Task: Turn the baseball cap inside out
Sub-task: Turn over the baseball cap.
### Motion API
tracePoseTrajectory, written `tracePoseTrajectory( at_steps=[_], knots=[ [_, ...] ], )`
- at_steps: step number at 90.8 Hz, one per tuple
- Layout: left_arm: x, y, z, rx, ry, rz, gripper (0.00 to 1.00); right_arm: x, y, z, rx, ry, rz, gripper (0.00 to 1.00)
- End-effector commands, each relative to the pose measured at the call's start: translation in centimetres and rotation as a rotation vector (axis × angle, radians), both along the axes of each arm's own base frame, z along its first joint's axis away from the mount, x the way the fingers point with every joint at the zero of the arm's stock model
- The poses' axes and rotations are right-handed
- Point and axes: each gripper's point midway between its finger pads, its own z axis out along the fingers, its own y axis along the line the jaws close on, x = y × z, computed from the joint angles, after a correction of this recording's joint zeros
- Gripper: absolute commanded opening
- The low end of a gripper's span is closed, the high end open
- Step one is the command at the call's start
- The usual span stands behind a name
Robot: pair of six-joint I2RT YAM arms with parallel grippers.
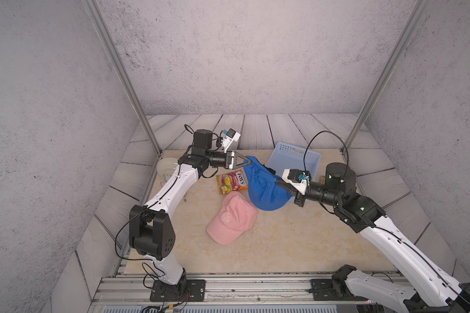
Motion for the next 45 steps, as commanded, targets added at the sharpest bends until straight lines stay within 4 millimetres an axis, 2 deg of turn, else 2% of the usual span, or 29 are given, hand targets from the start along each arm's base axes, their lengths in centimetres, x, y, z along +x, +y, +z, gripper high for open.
tracePoseTrajectory(
  at_steps=[1, 6, 11, 23, 35, 45],
  knots=[
    [3.1, 1.2, -1.9, 0.032, -0.006, 0.102, 0.29, -2.1, 0.4, 1.6, 0.151, 0.156, 0.052, 0.0],
    [3.4, 1.4, -2.6, 0.061, -0.008, 0.14, 0.35, -1.4, 0.3, 2.2, 0.199, 0.143, 0.015, 0.0],
    [3.6, 2.1, -2.7, 0.104, -0.041, 0.192, 0.47, -0.5, 0.0, 2.2, 0.222, 0.133, -0.035, 0.0],
    [3.6, 4.8, -2.4, 0.23, -0.145, 0.361, 0.68, 1.0, -0.6, 1.9, 0.223, 0.125, -0.122, 0.0],
    [1.7, 6.5, 0.1, 0.243, -0.279, 0.447, 0.71, 1.8, -0.7, 1.7, 0.224, 0.119, -0.157, 0.0],
    [-1.1, 6.4, 3.1, 0.153, -0.421, 0.427, 0.67, 2.3, -0.6, 1.6, 0.238, 0.113, -0.169, 0.0]
  ],
)
